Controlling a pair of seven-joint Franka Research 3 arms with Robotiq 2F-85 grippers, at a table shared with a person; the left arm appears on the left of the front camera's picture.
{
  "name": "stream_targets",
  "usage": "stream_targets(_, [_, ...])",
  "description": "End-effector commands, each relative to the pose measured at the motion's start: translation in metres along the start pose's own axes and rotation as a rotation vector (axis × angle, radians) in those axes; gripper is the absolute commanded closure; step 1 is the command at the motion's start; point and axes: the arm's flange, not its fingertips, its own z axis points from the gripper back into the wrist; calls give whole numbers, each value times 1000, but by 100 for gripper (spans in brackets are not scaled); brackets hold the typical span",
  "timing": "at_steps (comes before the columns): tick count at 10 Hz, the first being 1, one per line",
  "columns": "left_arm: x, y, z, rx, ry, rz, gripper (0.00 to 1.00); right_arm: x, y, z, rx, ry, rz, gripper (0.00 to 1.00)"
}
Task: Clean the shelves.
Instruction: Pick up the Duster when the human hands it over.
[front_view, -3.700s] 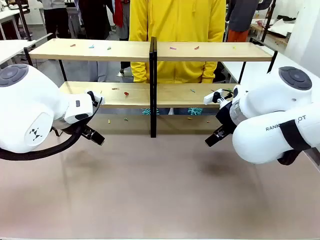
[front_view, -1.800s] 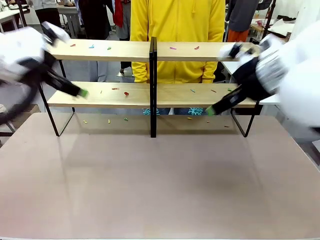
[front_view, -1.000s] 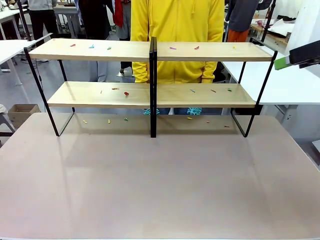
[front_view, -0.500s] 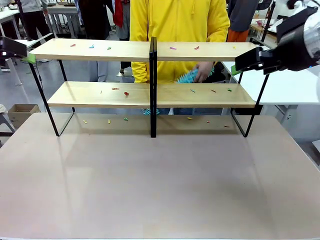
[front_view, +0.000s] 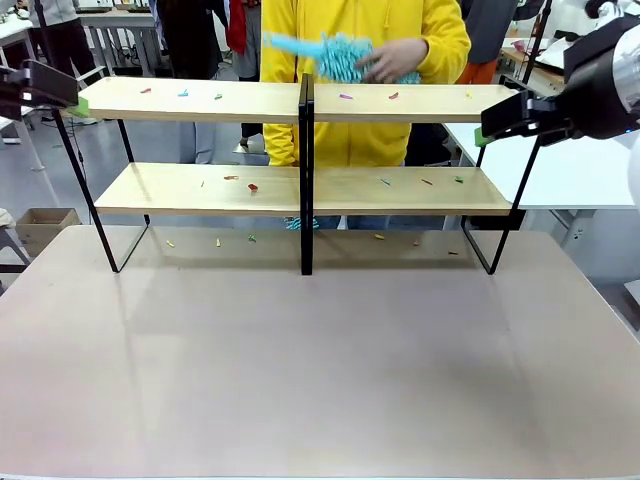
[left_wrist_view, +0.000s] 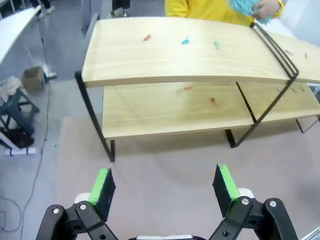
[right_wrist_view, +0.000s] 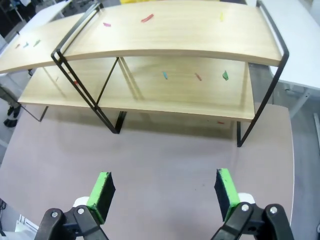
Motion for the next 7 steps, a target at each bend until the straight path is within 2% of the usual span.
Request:
stream_targets(1, [-90, -13, 7, -23, -46, -79, 0, 4, -4, -1, -27, -14, -37, 0])
stream_targets(3, [-93, -31, 16, -76, -92, -199, 0, 6, -10, -4, -33, -12, -48, 0])
stream_targets(7, [-95, -37, 26, -190, -142, -261, 0, 4, -21, -3, -43, -3, -66, 0])
